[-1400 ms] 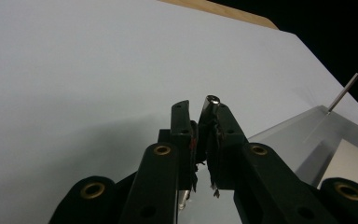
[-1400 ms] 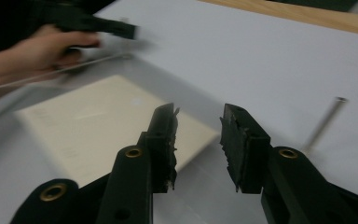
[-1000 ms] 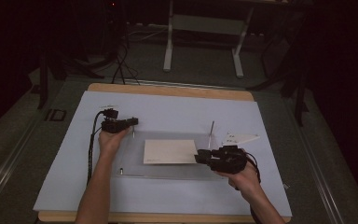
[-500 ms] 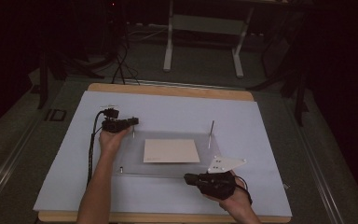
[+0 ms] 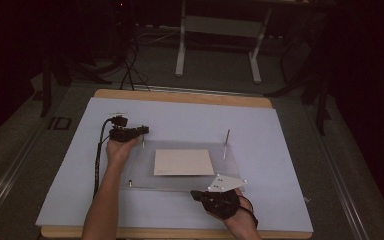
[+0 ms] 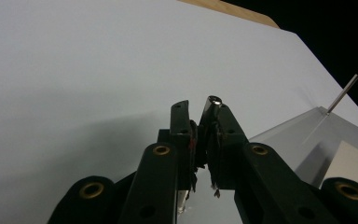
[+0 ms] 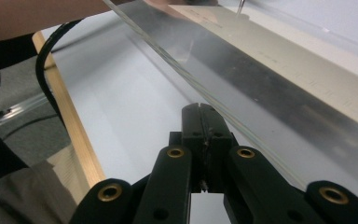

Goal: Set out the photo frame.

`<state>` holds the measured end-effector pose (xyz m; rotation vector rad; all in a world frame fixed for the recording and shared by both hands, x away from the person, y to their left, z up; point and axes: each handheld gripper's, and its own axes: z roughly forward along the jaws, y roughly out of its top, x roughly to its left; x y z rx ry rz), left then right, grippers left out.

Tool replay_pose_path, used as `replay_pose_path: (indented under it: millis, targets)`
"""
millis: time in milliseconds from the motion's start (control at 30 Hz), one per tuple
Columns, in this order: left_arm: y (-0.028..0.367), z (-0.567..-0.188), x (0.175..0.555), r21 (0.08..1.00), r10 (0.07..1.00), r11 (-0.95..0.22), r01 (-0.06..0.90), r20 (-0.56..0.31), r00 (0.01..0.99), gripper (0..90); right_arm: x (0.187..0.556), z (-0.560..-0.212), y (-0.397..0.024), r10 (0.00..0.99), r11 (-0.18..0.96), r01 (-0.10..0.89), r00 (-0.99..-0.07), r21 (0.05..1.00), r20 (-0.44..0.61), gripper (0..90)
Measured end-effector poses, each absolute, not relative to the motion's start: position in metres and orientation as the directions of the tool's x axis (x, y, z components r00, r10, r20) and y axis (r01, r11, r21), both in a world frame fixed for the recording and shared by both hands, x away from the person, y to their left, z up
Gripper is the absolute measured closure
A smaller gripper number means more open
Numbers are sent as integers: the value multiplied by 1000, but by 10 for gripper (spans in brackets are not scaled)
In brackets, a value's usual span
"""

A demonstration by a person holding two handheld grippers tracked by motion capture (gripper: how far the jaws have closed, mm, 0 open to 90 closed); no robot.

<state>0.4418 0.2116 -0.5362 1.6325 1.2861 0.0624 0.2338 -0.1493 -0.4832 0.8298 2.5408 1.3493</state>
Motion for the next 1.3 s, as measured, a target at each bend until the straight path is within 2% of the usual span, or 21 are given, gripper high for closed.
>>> replay_pose_path:
  millis: [467, 567, 700, 867, 1200, 1300]
  targets:
    - [215, -536, 442, 709, 729, 66, 702, -515, 451, 795, 237, -487, -148, 533, 402, 418, -830, 815, 162, 900]
    - [216, -536, 441, 706, 717, 67, 705, -526, 458, 735, 237, -487, -148, 532, 400, 413, -831, 819, 159, 900]
    - [216, -536, 439, 713, 714, 63, 699, -521, 468, 704, 238, -485, -148, 529, 401, 402, -835, 823, 150, 900]
    - [220, -533, 432, 727, 747, 62, 684, -489, 451, 633, 240, -481, -148, 529, 390, 394, -836, 833, 148, 900]
    - [235, -530, 410, 782, 766, 53, 621, -432, 477, 615, 240, -479, -148, 529, 393, 378, -838, 838, 130, 900]
    - [238, -524, 397, 807, 779, 22, 590, -384, 496, 605, 241, -477, -148, 531, 397, 371, -839, 840, 120, 900]
